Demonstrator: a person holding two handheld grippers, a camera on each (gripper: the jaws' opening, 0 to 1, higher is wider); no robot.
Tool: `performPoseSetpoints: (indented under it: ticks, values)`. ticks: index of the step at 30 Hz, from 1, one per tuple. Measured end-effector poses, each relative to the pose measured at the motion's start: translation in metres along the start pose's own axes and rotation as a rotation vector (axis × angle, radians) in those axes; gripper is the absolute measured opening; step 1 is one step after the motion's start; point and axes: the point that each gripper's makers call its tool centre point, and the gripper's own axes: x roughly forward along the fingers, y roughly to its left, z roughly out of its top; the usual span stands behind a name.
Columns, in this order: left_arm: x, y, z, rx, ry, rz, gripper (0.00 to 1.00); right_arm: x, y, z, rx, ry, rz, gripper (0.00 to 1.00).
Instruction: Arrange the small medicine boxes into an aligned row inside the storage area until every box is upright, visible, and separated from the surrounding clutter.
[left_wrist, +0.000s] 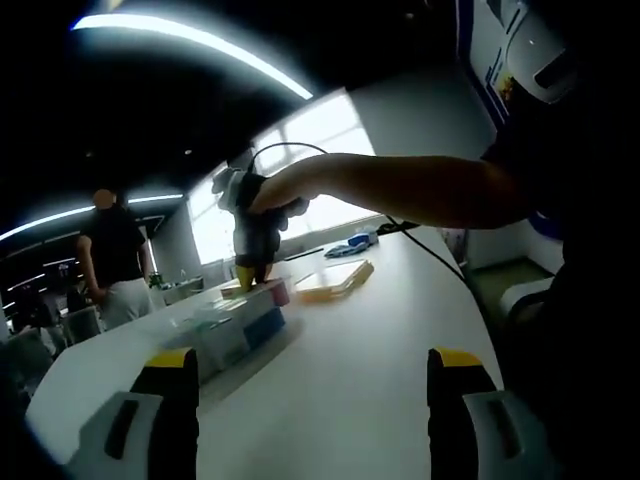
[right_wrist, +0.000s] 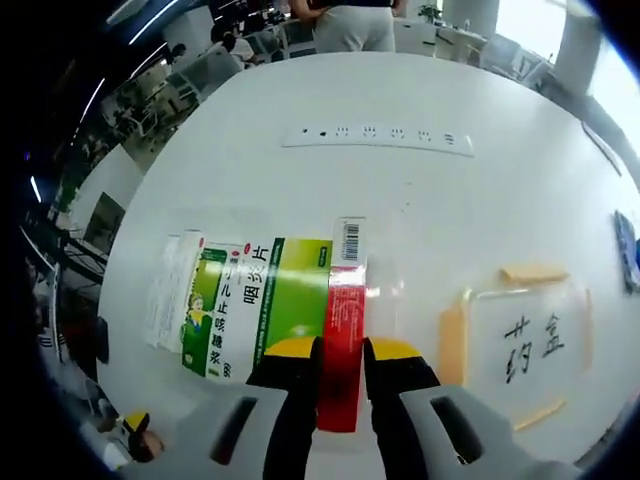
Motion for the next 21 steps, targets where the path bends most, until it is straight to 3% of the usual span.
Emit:
performPoseSetpoints:
  ticks: [7, 11, 13, 16, 21]
  values:
    - [0.0, 0.0, 0.0, -0.001, 0.0, -0.001, 0.95, -0.008, 0.007, -0.012, -0.035, 0.005, -0.036, 0.19]
    - [0.0, 0.001, 0.0, -0.003, -0.001, -0.001, 0.95, -0.013, 0.01, -0.006, -0.04, -0.028, -0.033, 0.19]
    - [0.0, 0.001, -0.001, -0.003, 0.001, -0.002, 0.95, -0.011, 0.014, -0.008, -0.033, -0.016, -0.008, 0.19]
    - [0.0, 0.0, 0.0, -0.003, 0.0, -0.001, 0.95, -0.007, 0.005, -0.017, -0.046, 0.013, -0.054, 0.15]
    - [0.0, -0.001, 0.0, -0.002, 0.002, -0.003, 0.95, -0.01, 0.008, -0.019, -0.043, 0.003, -0.045, 0.14]
